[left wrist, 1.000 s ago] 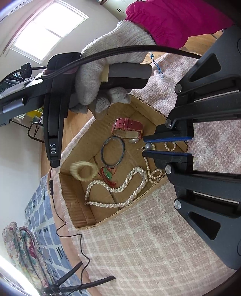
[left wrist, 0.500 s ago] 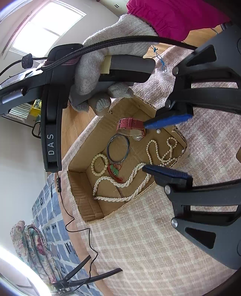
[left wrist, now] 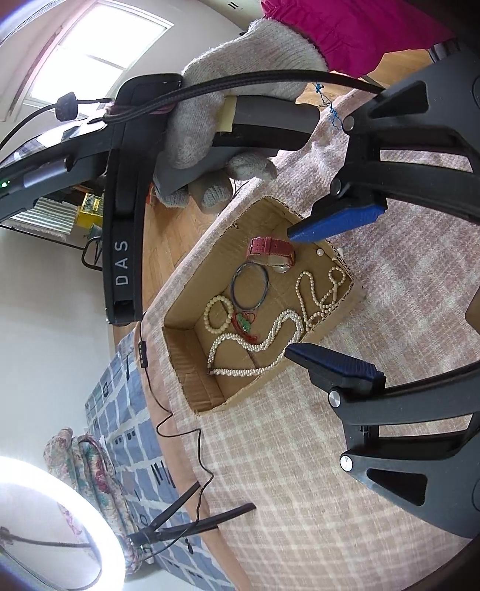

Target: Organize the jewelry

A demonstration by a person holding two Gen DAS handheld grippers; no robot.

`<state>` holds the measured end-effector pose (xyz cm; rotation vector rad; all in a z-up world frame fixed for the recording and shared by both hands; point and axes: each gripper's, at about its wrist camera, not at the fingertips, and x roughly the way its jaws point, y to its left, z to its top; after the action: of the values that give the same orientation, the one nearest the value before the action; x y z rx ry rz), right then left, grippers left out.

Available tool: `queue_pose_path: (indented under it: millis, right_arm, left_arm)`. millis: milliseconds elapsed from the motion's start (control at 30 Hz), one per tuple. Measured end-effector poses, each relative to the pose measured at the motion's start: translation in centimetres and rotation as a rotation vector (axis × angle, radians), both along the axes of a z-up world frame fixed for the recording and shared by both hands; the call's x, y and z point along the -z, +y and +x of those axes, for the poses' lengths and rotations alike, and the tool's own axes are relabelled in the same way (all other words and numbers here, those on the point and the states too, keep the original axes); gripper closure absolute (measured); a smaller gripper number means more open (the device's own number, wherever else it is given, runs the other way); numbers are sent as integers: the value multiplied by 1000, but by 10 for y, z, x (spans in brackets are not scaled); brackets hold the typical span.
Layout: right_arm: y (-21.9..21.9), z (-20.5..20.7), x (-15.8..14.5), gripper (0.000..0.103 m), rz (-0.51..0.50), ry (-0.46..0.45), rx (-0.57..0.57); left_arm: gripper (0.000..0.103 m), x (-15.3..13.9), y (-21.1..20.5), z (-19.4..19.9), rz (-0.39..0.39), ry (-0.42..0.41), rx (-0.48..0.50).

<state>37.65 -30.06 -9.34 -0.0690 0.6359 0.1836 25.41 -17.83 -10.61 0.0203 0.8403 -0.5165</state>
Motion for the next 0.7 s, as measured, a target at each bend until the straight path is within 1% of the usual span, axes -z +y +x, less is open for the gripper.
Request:
queue_pose_path:
  millis: [233, 467, 500, 533, 600, 700]
  right_arm:
    - [9, -24, -20, 0, -14, -17, 9]
    - [19, -63, -44, 0, -13, -56, 5]
    - [20, -69, -47, 0, -10, -59, 5]
    - [21, -74, -49, 0, -4, -61, 6]
    - [23, -85, -52, 0, 11, -63, 8]
    - [26, -101, -55, 0, 10, -69, 26]
  left_arm:
    - [44, -16, 16, -20, 2, -38, -8]
    - [43, -34, 34, -43, -5, -73, -20]
    - [41, -37, 37, -47, -4, -82, -20]
    - [36, -39, 39, -51, 0, -92, -21]
    - [30, -42, 45, -58, 5, -114, -32]
    - [29, -45, 55, -65, 7, -121, -46]
